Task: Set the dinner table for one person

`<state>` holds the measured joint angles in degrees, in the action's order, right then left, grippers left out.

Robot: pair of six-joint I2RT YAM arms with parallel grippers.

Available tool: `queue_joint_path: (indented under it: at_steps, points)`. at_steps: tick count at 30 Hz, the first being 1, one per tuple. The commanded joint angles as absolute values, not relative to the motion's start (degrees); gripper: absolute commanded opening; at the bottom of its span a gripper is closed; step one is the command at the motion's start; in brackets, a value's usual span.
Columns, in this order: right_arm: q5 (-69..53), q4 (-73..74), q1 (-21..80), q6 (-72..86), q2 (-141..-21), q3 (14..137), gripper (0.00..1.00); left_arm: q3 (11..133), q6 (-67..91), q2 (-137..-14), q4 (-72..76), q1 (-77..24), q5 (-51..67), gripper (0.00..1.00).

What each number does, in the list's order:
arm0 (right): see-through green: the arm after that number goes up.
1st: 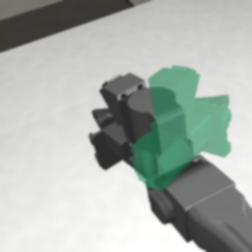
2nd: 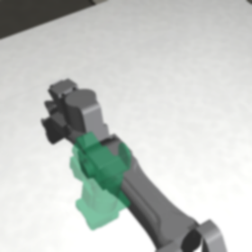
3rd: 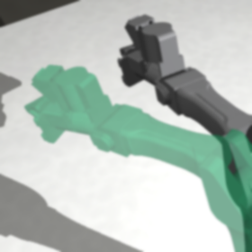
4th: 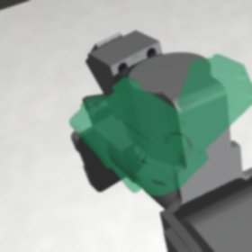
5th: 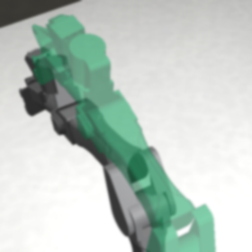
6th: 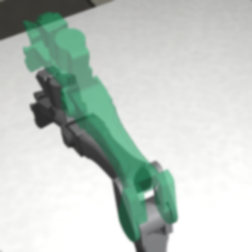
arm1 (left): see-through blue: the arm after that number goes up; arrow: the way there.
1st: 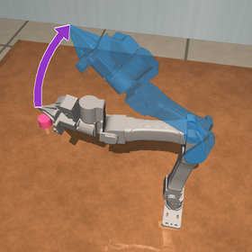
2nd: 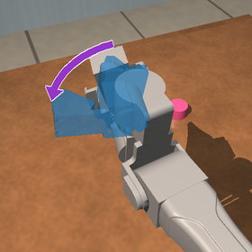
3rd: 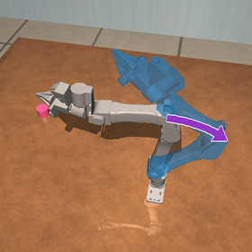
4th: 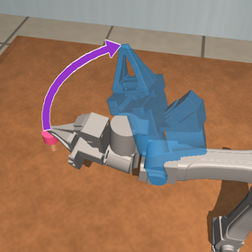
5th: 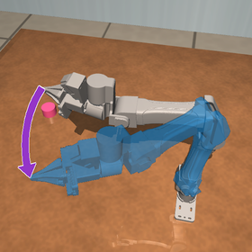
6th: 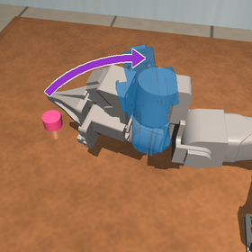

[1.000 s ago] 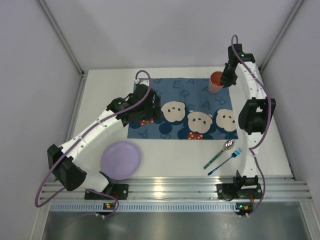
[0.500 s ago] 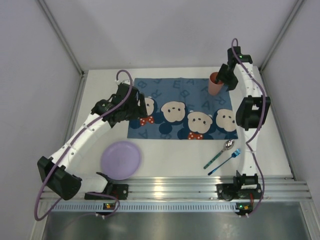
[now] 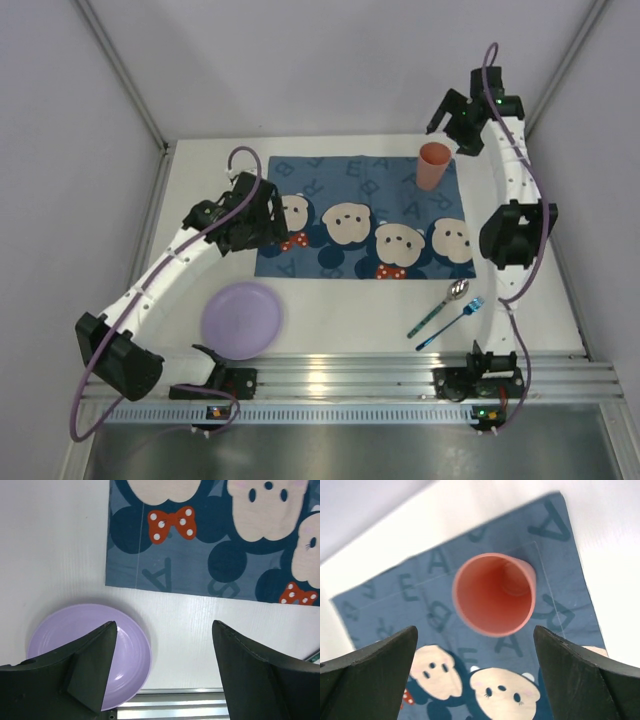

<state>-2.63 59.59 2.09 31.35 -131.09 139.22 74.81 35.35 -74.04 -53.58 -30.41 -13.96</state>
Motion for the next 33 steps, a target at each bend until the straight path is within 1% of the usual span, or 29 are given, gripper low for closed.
queue_joint_path:
  at_steps: [1, 2, 3, 4, 5, 6, 7, 8, 9, 10, 12, 13, 16, 20, 24, 28, 30, 31, 32, 33]
  points:
    - [-4.6, 54.8, 2.5, 31.8, -117.5, 139.2, 1.0, 72.6, 39.1, -76.1, -58.9, -30.1, -17.7, 0.81]
    - [-4.7, 54.1, 2.5, 30.9, -115.2, 137.3, 1.0, 70.9, 40.0, -76.2, -59.1, -30.1, -18.1, 0.81]
    - [-4.7, 53.6, 2.6, 30.2, -109.8, 134.5, 1.0, 69.7, 40.9, -76.5, -59.0, -30.1, -18.1, 0.81]
    - [-4.6, 52.9, 3.1, 29.7, -106.9, 127.6, 1.0, 68.5, 41.4, -76.5, -58.5, -30.1, -18.0, 0.81]
    - [-4.7, 51.4, 3.4, 28.8, -103.7, 123.5, 1.0, 65.8, 41.7, -76.4, -57.1, -30.1, -17.7, 0.81]
    - [-4.7, 50.8, 3.7, 28.5, -97.4, 119.4, 1.0, 64.5, 42.3, -76.4, -56.2, -30.1, -17.2, 0.81]
    - [-4.7, 50.0, 4.1, 28.2, -94.4, 110.8, 1.0, 63.3, 42.2, -76.6, -55.1, -30.1, -16.5, 0.81]
    - [-5.1, 49.1, 4.4, 28.2, -91.4, 106.6, 1.0, 61.5, 42.2, -77.1, -53.5, -30.1, -15.7, 0.81]
    - [-5.4, 48.8, 4.7, 28.3, -86.0, 102.6, 1.0, 61.0, 42.3, -77.7, -53.1, -30.1, -15.6, 0.8]
    - [-5.7, 48.3, 5.3, 28.4, -83.4, 95.1, 1.0, 60.7, 42.3, -79.8, -52.8, -30.1, -15.4, 0.8]
    - [-6.5, 47.8, 5.8, 28.7, -76.6, 88.4, 1.0, 60.7, 42.6, -82.3, -52.6, -30.1, -15.1, 0.79]
    - [-6.5, 47.7, 6.4, 28.7, -74.6, 82.8, 1.0, 60.7, 42.6, -83.5, -52.3, -30.1, -14.9, 0.79]
    - [-6.2, 48.3, 6.8, 27.9, -68.0, 75.0, 1.0, 60.8, 42.4, -86.9, -50.5, -30.4, -14.8, 0.78]
    - [-4.0, 52.6, 6.8, 25.2, -63.0, 71.4, 1.0, 61.6, 41.8, -90.8, -49.4, -30.5, -15.0, 0.77]
    - [-3.0, 55.6, 6.8, 24.4, -59.6, 70.5, 1.0, 62.2, 42.6, -95.9, -49.9, -30.9, -15.6, 0.71]
    - [-3.3, 57.8, 6.9, 24.3, -58.1, 69.9, 1.0, 61.6, 45.3, -96.2, -51.3, -31.6, -16.3, 0.65]
    - [-3.0, 58.4, 6.9, 23.9, -57.3, 69.5, 1.0, 60.9, 46.5, -95.5, -51.2, -32.0, -16.4, 0.56]
    - [-2.8, 58.6, 6.9, 23.9, -57.1, 69.3, 1.0, 60.3, 46.7, -95.1, -51.2, -32.1, -16.4, 0.5]
    - [-2.6, 58.8, 7.0, 23.9, -57.0, 69.1, 1.0, 59.9, 46.8, -95.0, -50.9, -32.2, -16.3, 0.4]
    - [-2.6, 58.8, 7.1, 23.9, -56.7, 68.9, 1.0, 59.7, 46.9, -94.9, -50.9, -32.4, -16.3, 0.22]
